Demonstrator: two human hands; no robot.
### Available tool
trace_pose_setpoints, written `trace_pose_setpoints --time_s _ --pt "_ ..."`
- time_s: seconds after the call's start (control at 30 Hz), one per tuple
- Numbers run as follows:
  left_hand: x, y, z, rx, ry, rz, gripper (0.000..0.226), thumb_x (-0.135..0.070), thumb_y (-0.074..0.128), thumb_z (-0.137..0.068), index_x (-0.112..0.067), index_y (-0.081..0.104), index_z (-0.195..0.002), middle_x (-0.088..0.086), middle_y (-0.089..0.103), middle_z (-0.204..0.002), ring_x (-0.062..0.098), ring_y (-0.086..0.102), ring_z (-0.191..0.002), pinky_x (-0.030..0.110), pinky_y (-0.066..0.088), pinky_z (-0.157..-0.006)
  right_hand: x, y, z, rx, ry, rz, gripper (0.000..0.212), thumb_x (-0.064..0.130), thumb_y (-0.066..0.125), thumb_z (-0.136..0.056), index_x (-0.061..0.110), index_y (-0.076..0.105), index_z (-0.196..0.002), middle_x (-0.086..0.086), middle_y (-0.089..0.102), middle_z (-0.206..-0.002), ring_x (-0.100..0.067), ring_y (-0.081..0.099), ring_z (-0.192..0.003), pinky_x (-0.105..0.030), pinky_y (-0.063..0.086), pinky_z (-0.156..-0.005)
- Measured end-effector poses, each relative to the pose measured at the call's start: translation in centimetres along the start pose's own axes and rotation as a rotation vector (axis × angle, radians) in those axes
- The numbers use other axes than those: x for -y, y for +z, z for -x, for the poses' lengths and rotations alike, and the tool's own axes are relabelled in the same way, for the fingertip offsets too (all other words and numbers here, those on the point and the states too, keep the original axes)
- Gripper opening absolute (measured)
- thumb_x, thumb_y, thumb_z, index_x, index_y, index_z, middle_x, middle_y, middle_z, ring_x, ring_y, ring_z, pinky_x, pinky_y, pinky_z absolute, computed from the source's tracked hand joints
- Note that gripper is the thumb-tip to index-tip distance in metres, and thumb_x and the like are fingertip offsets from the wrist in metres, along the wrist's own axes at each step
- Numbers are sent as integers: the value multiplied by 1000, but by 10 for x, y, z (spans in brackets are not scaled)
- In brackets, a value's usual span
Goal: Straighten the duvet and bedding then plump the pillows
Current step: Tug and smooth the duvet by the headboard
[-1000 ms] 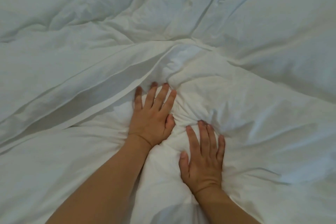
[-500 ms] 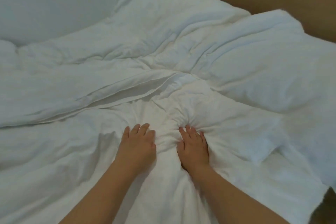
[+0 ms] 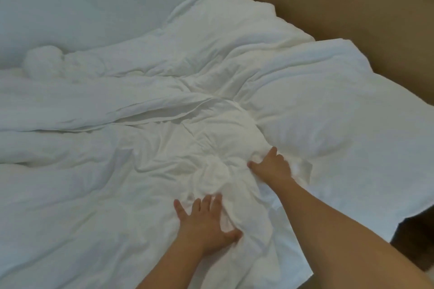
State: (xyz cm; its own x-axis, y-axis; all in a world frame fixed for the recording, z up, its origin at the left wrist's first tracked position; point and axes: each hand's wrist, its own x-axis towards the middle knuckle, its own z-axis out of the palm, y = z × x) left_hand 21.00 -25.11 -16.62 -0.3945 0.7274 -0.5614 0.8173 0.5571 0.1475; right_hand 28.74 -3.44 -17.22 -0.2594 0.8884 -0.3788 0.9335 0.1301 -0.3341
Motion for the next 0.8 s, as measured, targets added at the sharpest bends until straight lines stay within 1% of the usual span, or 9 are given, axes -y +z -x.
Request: trace_pose_setpoints --time_s 0.17,0.23,0.33,0.43,0.53,0.6,0.7,0.77,0.8 --pt "-26 5 -5 241 -172 61 118 -89 40 -62 -33 -12 -153 -6 -13 -163 20 -14 -149 72 -15 -104 -12 0 -20 -14 -88 151 74 70 50 -77 17 49 -129 -12 33 -137 -34 28 -128 -42 22 -108" --pt "-41 -4 -11 326 -182 112 122 -87 49 -60 -35 -12 -152 -7 -14 -162 19 -12 -149 72 -6 -106 -9 -12 -37 65 -187 175 59 61 41 -87 18 55 -125 -9 46 -133 -36 32 -125 -43 26 -103" --pt "-59 -11 -11 107 -154 55 83 -55 53 -77 -29 18 -148 -3 8 -157 22 11 -145 69 14 -107 9 -53 -49 176 -243 -400 46 39 57 -69 13 67 -106 -9 66 -106 -33 59 -108 -39 45 -85" --pt "-64 -40 -23 -235 -137 134 44 -30 48 -81 -21 50 -124 3 24 -143 29 27 -130 54 32 -106 19 -119 -48 70 -320 -894 27 15 64 -55 11 69 -82 -11 67 -84 -24 63 -84 -37 47 -70" --pt "-95 -112 -46 -499 -66 377 28 -27 48 -67 -28 63 -91 -1 40 -125 31 40 -118 49 40 -102 9 -214 -47 -11 -439 -1151 30 -7 64 -67 5 65 -94 -13 66 -93 -26 63 -90 -36 52 -78" --pt "-137 -169 -48 -554 49 599 23 -24 52 -61 -25 64 -81 -1 53 -110 31 53 -105 41 51 -85 -3 -289 -54 -150 -489 -1164 29 -8 64 -68 5 60 -94 -14 63 -93 -24 61 -84 -34 54 -72" --pt "-218 -226 -32 -454 303 778 36 -20 53 -51 -13 65 -85 7 59 -80 34 63 -71 25 44 -49 -46 -381 -65 -399 -415 -1172 43 1 64 -63 1 63 -106 -11 65 -98 -21 65 -84 -38 61 -73" --pt "-270 -229 -21 -293 448 825 30 -20 53 -52 -13 62 -79 8 57 -69 27 56 -54 26 41 -45 -102 -403 -62 -542 -226 -995 57 14 60 -71 3 56 -127 -8 58 -104 -24 64 -92 -36 58 -79" --pt "-293 -218 -22 -200 504 807 29 -21 56 -57 -13 63 -84 10 60 -78 28 58 -59 29 45 -49 -134 -400 -62 -591 -79 -897 62 20 59 -75 5 49 -135 -9 54 -109 -29 62 -100 -38 54 -83"
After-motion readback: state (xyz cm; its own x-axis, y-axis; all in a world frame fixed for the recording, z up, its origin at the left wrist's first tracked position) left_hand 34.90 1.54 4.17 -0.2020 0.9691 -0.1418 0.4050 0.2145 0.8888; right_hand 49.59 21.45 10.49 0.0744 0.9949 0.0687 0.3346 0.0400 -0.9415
